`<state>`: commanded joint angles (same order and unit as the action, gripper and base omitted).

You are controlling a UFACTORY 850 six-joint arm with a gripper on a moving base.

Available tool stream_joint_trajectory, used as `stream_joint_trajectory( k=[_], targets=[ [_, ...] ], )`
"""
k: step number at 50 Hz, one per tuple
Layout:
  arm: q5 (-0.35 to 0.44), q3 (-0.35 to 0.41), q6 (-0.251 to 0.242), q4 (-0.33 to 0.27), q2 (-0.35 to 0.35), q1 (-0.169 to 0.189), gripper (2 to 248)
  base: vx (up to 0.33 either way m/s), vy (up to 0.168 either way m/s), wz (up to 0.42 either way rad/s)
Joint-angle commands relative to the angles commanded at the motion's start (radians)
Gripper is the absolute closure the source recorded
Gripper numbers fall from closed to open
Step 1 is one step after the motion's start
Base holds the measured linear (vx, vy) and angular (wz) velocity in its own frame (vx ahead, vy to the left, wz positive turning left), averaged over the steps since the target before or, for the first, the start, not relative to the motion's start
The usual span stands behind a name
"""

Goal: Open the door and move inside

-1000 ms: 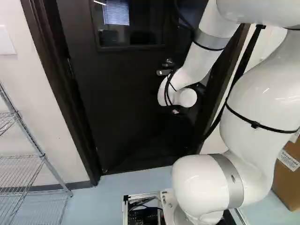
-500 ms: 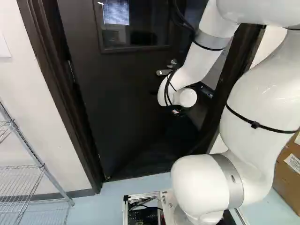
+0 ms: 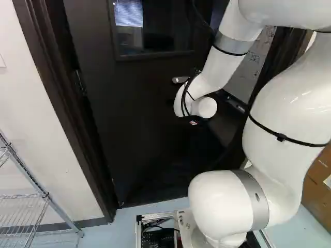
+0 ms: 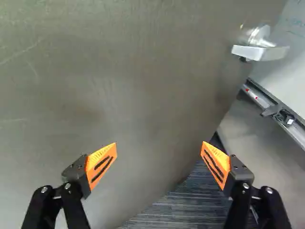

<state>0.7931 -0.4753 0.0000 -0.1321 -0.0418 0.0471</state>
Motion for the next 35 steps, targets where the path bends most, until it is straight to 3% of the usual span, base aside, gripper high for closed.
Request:
stream_joint_trajectory(
  k=[22, 35],
  targets=[
    [0.000, -0.012, 0.000, 0.005, -0.012, -0.007, 3, 0.006, 0.003, 0.004],
    [0.000, -0.046, 0.000, 0.057, -0.043, -0.036, 3, 0.000, 0.000, 0.000]
  ],
)
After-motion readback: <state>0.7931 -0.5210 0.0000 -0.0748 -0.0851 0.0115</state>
